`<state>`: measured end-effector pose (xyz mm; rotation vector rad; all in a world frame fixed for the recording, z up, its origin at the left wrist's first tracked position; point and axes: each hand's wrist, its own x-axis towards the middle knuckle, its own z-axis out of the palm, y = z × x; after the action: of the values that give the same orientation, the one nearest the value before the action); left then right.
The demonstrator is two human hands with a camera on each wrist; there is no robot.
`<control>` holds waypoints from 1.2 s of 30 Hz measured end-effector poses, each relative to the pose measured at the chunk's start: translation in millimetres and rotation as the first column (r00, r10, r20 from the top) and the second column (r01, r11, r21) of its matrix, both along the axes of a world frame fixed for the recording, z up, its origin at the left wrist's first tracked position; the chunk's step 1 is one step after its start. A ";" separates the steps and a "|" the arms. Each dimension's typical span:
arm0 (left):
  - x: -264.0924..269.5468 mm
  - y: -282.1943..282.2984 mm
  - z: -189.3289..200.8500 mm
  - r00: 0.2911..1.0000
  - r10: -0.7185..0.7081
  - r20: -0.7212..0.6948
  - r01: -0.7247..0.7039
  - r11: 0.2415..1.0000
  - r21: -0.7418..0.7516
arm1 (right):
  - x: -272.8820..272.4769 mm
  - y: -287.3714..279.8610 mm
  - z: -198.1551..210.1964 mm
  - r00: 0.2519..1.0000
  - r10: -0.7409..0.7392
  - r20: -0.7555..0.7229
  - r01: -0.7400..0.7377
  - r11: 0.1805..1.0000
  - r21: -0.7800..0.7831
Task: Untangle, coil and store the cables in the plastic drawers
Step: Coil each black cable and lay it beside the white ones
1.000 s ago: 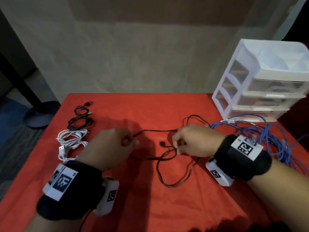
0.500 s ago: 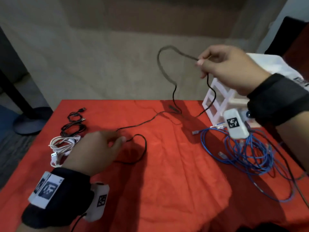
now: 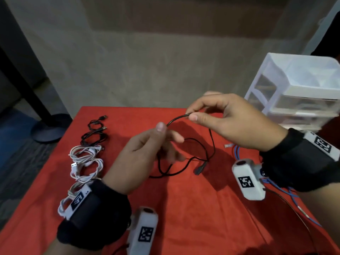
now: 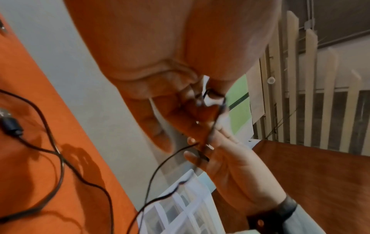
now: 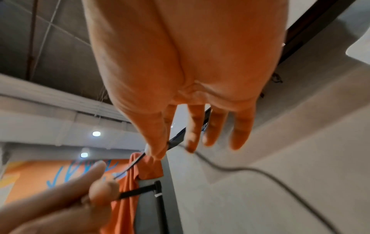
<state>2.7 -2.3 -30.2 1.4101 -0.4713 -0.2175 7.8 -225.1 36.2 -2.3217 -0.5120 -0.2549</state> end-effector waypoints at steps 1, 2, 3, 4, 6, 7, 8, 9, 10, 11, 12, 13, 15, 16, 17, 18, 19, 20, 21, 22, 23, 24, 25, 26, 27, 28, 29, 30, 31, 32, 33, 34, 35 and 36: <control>-0.1 -0.3 1.2 0.999 0.036 0.009 -0.036 0.999 -0.020 | 2.4 -3.0 -2.7 0.998 -0.039 0.055 0.042 0.997 -0.062; 0.9 -0.2 2.2 0.996 0.090 0.002 -0.090 0.995 -0.046 | 5.2 -6.4 -8.1 0.991 -0.084 0.105 0.096 0.988 -0.117; 2.9 0.3 2.9 0.989 0.144 -0.013 -0.145 0.987 -0.068 | 8.1 -10.1 -15.2 0.982 -0.134 0.135 0.153 0.978 -0.141; 5.3 2.0 3.4 0.981 0.191 -0.031 -0.193 0.978 -0.083 | 10.1 -13.4 -22.8 0.974 -0.184 0.135 0.203 0.968 -0.145; 10.3 7.4 4.6 0.963 0.263 -0.051 -0.266 0.960 -0.085 | 11.4 -19.3 -38.0 0.973 -0.230 0.025 0.230 0.957 -0.178; 12.4 10.6 4.6 0.957 0.287 -0.048 -0.290 0.954 -0.075 | 11.5 -21.7 -45.5 0.974 -0.216 -0.072 0.197 0.958 -0.209; 13.3 12.9 4.9 0.953 0.299 -0.043 -0.302 0.951 -0.065 | 10.7 -23.2 -52.8 0.968 -0.190 -0.163 0.147 0.959 -0.242; 13.2 14.2 5.1 0.954 0.297 -0.040 -0.299 0.952 -0.063 | 9.5 -23.6 -59.4 0.960 -0.165 -0.226 0.098 0.954 -0.282; 13.3 15.2 5.2 0.959 0.281 -0.047 -0.284 0.956 -0.072 | 8.2 -23.2 -65.2 0.953 -0.150 -0.264 0.056 0.942 -0.332; 14.8 15.8 4.3 0.965 0.257 -0.060 -0.261 0.962 -0.085 | 7.6 -21.6 -71.0 0.946 -0.135 -0.296 0.012 0.923 -0.384; 17.3 17.0 2.9 0.972 0.221 -0.080 -0.228 0.969 -0.097 | 7.0 -19.0 -75.8 0.935 -0.126 -0.331 -0.035 0.897 -0.441; 21.1 18.7 0.6 0.979 0.175 -0.102 -0.185 0.978 -0.100 | 6.8 -15.9 -80.2 0.923 -0.128 -0.364 -0.079 0.860 -0.504; 28.5 22.4 -5.9 0.984 0.100 -0.146 -0.109 0.992 -0.056 | 8.5 -13.1 -88.6 0.917 -0.166 -0.364 -0.113 0.765 -0.634; 31.9 24.5 -9.7 0.981 0.107 -0.161 -0.109 0.994 0.000 | 10.6 -14.1 -91.3 0.923 -0.191 -0.335 -0.098 0.725 -0.682; 34.6 26.7 -14.7 0.977 0.140 -0.162 -0.130 0.989 0.076 | 12.6 -16.3 -92.2 0.926 -0.214 -0.310 -0.077 0.698 -0.712; 36.4 29.8 -21.5 0.975 0.190 -0.116 -0.166 0.968 0.189 | 14.9 -19.8 -92.0 0.921 -0.237 -0.309 -0.070 0.680 -0.730; 37.3 33.4 -27.5 0.976 0.217 -0.004 -0.202 0.915 0.350 | 16.7 -23.1 -90.8 0.914 -0.248 -0.321 -0.078 0.669 -0.739; 37.5 37.0 -32.8 0.976 0.189 0.103 -0.215 0.831 0.513 | 17.6 -26.1 -89.1 0.906 -0.258 -0.336 -0.095 0.649 -0.755; 37.7 39.3 -37.9 0.978 0.126 0.163 -0.203 0.732 0.651 | 17.0 -28.3 -87.3 0.902 -0.266 -0.342 -0.113 0.618 -0.778; 37.4 40.0 -41.1 0.983 0.075 0.167 -0.175 0.654 0.736 | 14.2 -30.2 -84.5 0.898 -0.285 -0.335 -0.123 0.568 -0.814; 37.3 41.4 -43.6 0.990 0.046 0.132 -0.132 0.615 0.778 | 11.8 -30.6 -82.2 0.893 -0.311 -0.326 -0.136 0.503 -0.853; 36.7 42.1 -45.7 0.993 0.023 0.114 -0.105 0.592 0.799 | 8.9 -30.8 -79.7 0.885 -0.332 -0.325 -0.155 0.449 -0.880; 35.5 41.4 -46.2 0.993 -0.013 0.120 -0.092 0.562 0.822 | 5.8 -30.7 -76.7 0.875 -0.351 -0.334 -0.168 0.427 -0.889; 34.2 40.5 -46.8 0.989 -0.054 0.138 -0.091 0.518 0.850 | 4.3 -31.0 -73.2 0.862 -0.374 -0.342 -0.172 0.420 -0.891; 31.8 39.8 -45.9 0.985 -0.081 0.155 -0.098 0.475 0.874 | 3.5 -31.5 -69.1 0.852 -0.397 -0.341 -0.153 0.435 -0.887; 29.5 39.8 -44.7 0.980 -0.104 0.167 -0.107 0.430 0.897 | 3.8 -32.9 -65.4 0.841 -0.430 -0.329 -0.120 0.443 -0.888; 27.5 40.4 -41.9 0.978 -0.124 0.167 -0.110 0.374 0.921 | 5.2 -35.7 -62.6 0.837 -0.450 -0.311 -0.078 0.465 -0.882; 26.1 41.6 -38.9 0.976 -0.148 0.161 -0.108 0.314 0.943 | 7.4 -38.0 -58.8 0.834 -0.474 -0.283 -0.037 0.464 -0.885; 24.8 42.5 -36.4 0.973 -0.182 0.141 -0.093 0.249 0.964 | 9.2 -41.3 -56.3 0.831 -0.496 -0.253 0.009 0.466 -0.885; 24.0 43.6 -35.3 0.969 -0.217 0.116 -0.069 0.210 0.975 | 10.6 -43.6 -53.4 0.826 -0.518 -0.224 0.049 0.462 -0.886; 23.7 43.8 -34.0 0.967 -0.244 0.079 -0.032 0.191 0.981 | 12.7 -48.1 -53.2 0.823 -0.532 -0.201 0.089 0.470 -0.878; 22.2 43.0 -32.7 0.962 -0.268 0.047 0.005 0.188 0.982 | 12.2 -49.4 -52.0 0.825 -0.538 -0.172 0.135 0.484 -0.865; 19.6 40.3 -32.5 0.956 -0.292 0.021 0.031 0.172 0.985 | 12.1 -51.8 -54.0 0.832 -0.537 -0.137 0.195 0.515 -0.835; 15.5 36.1 -32.9 0.947 -0.320 0.020 0.030 0.151 0.988 | 10.0 -51.7 -55.3 0.845 -0.527 -0.087 0.270 0.562 -0.782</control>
<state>18.2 33.8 -63.0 2.7615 -0.7512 -0.6620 17.8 -276.7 -19.1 -3.2155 0.1646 0.1722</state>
